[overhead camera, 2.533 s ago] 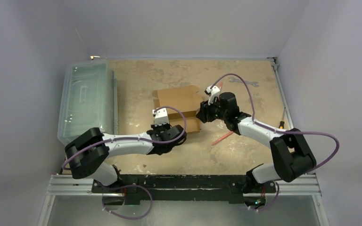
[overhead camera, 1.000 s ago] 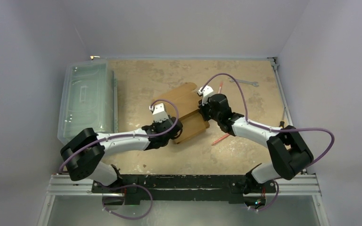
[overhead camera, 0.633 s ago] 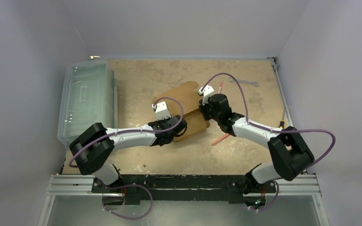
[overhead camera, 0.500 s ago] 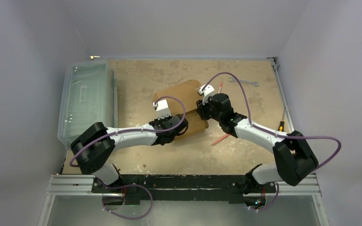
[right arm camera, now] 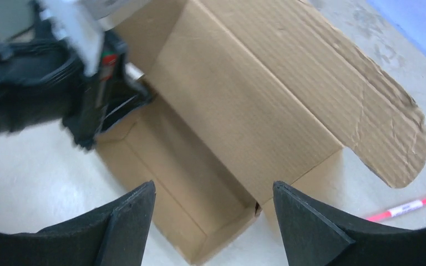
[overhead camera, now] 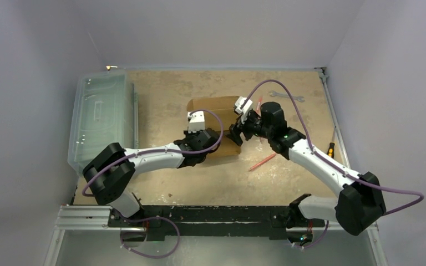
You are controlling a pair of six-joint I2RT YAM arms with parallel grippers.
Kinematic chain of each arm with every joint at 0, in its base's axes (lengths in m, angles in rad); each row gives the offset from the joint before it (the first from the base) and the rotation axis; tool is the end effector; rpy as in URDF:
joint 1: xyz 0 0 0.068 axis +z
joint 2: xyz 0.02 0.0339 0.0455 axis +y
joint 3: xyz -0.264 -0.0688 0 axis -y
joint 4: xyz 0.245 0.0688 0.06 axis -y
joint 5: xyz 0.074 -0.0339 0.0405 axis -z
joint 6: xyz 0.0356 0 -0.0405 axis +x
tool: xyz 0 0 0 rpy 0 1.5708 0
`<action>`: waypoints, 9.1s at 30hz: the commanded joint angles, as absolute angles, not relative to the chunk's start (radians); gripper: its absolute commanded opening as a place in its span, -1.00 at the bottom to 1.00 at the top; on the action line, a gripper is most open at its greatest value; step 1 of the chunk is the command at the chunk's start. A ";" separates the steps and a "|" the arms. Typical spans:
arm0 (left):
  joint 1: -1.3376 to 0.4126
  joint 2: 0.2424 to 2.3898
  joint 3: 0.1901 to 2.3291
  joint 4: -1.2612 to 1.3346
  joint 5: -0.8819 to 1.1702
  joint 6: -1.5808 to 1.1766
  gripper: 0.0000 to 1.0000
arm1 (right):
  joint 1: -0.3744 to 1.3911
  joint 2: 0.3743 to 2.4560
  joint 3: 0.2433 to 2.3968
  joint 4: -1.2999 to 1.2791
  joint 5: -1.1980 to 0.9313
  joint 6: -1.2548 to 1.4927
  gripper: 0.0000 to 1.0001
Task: Fold the paper box
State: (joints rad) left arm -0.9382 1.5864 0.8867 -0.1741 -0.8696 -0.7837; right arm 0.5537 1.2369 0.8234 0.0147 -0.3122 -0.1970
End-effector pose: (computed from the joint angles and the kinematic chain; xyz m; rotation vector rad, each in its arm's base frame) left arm 0.2067 -0.2359 0.1912 -0.1876 2.0803 0.0558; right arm 0.2336 0.1572 0.2775 -0.9173 1.7644 0.5392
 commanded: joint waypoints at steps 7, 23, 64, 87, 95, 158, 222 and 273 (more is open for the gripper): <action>-0.833 1.669 0.949 -0.132 -0.634 -0.663 -1.00 | 0.436 1.186 0.916 -0.255 -0.614 -0.503 0.62; -0.783 1.707 1.013 -0.250 -0.478 -0.654 -0.48 | 0.415 1.178 0.914 -0.271 -0.626 -0.508 0.63; -0.877 1.469 0.935 -0.231 -0.550 -0.679 0.11 | 0.416 1.212 0.905 -0.262 -0.656 -0.491 0.64; -0.507 1.249 0.812 -0.033 -0.058 -0.695 0.30 | 0.296 1.251 0.915 -0.246 -0.859 -0.364 0.50; -0.413 1.551 0.906 0.135 0.144 -0.634 0.42 | 0.097 1.201 0.906 -0.253 -0.897 -0.357 0.58; -0.575 1.439 0.160 1.717 -0.082 -0.390 -1.00 | 0.152 1.403 0.781 0.158 -1.037 -0.114 0.89; -0.698 1.220 0.403 0.309 -0.121 -0.763 0.45 | 0.212 1.385 1.017 -0.341 -1.045 -0.553 -1.00; -1.018 1.563 0.836 -0.223 -0.799 -0.740 -1.00 | 0.248 1.360 0.997 -0.318 -1.026 -0.535 -1.00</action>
State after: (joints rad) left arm -1.0134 1.5490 0.7982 -0.1955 -0.7525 -0.7429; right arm 0.2443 1.3880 0.9947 -0.3359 -1.0302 -0.5419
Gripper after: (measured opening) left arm 0.030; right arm 0.008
